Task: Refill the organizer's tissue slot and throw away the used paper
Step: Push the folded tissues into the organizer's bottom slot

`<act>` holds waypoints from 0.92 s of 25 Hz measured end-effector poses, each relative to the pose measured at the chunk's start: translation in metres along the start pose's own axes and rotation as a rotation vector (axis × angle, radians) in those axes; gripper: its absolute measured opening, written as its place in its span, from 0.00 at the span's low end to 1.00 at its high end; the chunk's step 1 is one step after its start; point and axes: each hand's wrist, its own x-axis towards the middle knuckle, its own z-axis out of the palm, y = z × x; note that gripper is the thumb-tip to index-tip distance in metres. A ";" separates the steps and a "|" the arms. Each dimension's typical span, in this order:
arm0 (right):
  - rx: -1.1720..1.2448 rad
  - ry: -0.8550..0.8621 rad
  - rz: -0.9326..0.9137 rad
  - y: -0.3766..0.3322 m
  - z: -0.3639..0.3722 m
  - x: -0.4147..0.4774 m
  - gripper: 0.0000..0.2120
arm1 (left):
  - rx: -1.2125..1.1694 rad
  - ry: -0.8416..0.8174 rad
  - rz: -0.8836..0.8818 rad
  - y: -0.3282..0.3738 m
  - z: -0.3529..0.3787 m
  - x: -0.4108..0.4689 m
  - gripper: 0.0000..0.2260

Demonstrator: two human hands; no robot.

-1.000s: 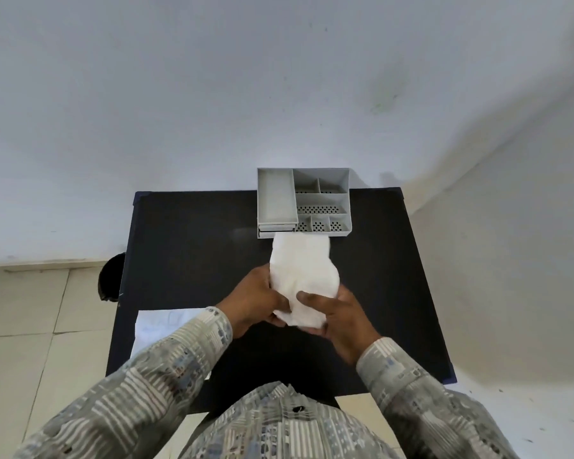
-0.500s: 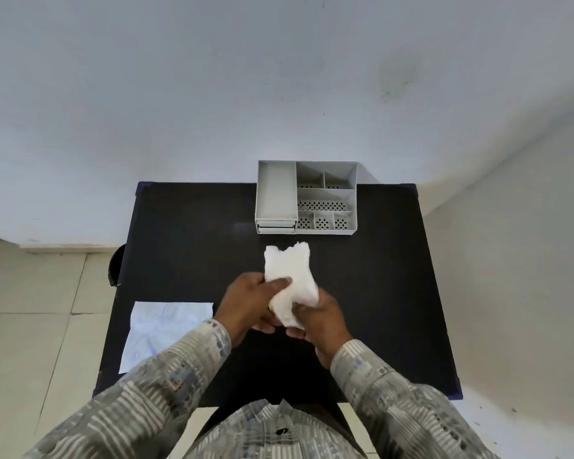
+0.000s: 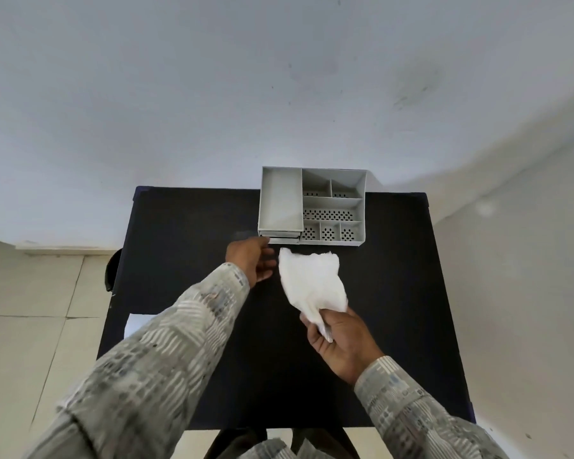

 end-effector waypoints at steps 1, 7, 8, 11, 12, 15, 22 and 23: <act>0.047 -0.007 0.014 -0.001 -0.001 0.000 0.18 | -0.045 -0.019 -0.022 0.004 0.007 0.006 0.09; 0.111 -0.040 0.035 -0.003 -0.013 -0.006 0.20 | -0.215 -0.056 -0.061 0.010 0.024 0.019 0.06; 0.112 -0.037 0.034 -0.002 -0.015 -0.008 0.20 | -0.242 -0.078 -0.074 0.006 0.022 0.021 0.06; 0.110 -0.021 0.037 -0.001 -0.020 -0.011 0.19 | -0.286 -0.117 -0.103 -0.009 0.017 0.027 0.07; 0.111 -0.018 0.039 -0.001 -0.019 -0.012 0.18 | -0.295 -0.126 -0.107 -0.015 0.015 0.028 0.06; 0.116 -0.003 0.048 0.000 -0.017 -0.015 0.16 | -0.329 -0.142 -0.115 -0.032 0.010 0.026 0.05; 0.085 -0.006 0.041 0.002 -0.012 -0.024 0.14 | -0.326 -0.067 -0.076 -0.070 0.009 0.017 0.15; 0.083 -0.002 0.042 0.002 -0.012 -0.024 0.14 | -0.319 -0.057 -0.072 -0.076 0.008 0.015 0.16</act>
